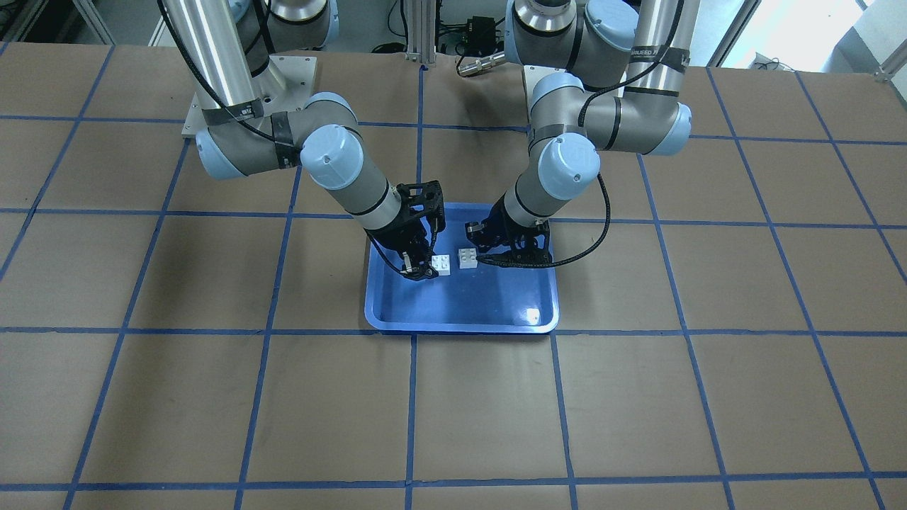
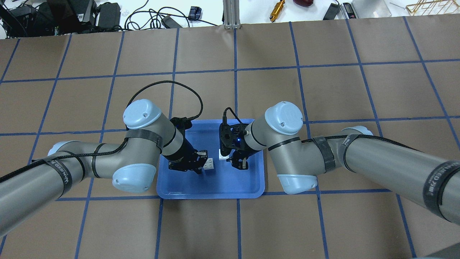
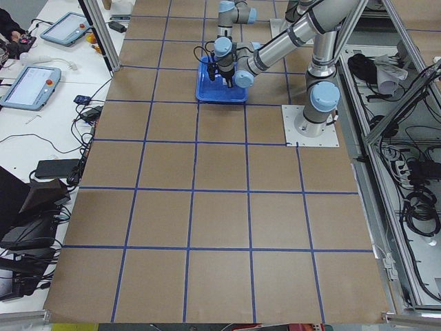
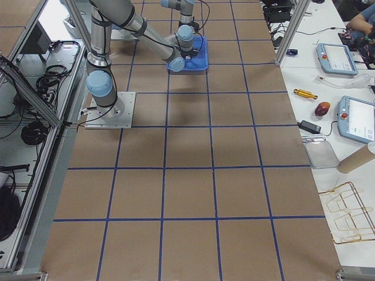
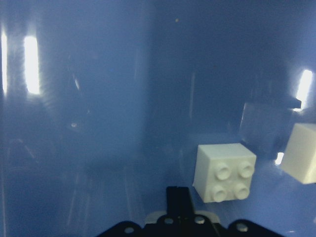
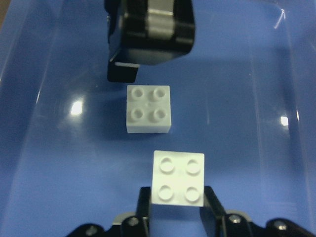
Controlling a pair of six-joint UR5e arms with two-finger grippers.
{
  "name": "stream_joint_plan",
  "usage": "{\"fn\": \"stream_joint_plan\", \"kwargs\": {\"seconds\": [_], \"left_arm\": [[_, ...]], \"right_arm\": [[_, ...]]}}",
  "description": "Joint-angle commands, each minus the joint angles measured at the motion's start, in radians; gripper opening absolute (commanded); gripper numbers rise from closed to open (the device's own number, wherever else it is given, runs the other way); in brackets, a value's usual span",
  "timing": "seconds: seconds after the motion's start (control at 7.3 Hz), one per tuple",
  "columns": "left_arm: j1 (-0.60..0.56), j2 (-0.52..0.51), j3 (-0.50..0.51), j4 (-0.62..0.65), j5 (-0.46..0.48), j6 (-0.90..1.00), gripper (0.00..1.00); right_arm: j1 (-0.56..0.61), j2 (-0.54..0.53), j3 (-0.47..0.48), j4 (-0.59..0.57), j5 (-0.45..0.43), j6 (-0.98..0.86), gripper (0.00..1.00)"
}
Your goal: Assemble white blocks and place on blue tray
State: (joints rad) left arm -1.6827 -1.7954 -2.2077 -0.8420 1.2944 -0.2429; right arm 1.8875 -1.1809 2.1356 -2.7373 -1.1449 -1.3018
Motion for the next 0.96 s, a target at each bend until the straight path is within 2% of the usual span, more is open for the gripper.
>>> {"fn": "stream_joint_plan", "kwargs": {"seconds": [0.0, 0.82], "left_arm": [[-0.005, 0.002, -0.001, 0.000, -0.001, -0.007, 0.00], [0.003, 0.001, 0.029, 0.001, 0.002, 0.008, 0.00]], "right_arm": [[0.019, 0.012, -0.005, -0.008, -0.001, 0.036, 0.00], [0.030, 0.012, 0.003, -0.005, -0.002, 0.075, 0.02]]}}
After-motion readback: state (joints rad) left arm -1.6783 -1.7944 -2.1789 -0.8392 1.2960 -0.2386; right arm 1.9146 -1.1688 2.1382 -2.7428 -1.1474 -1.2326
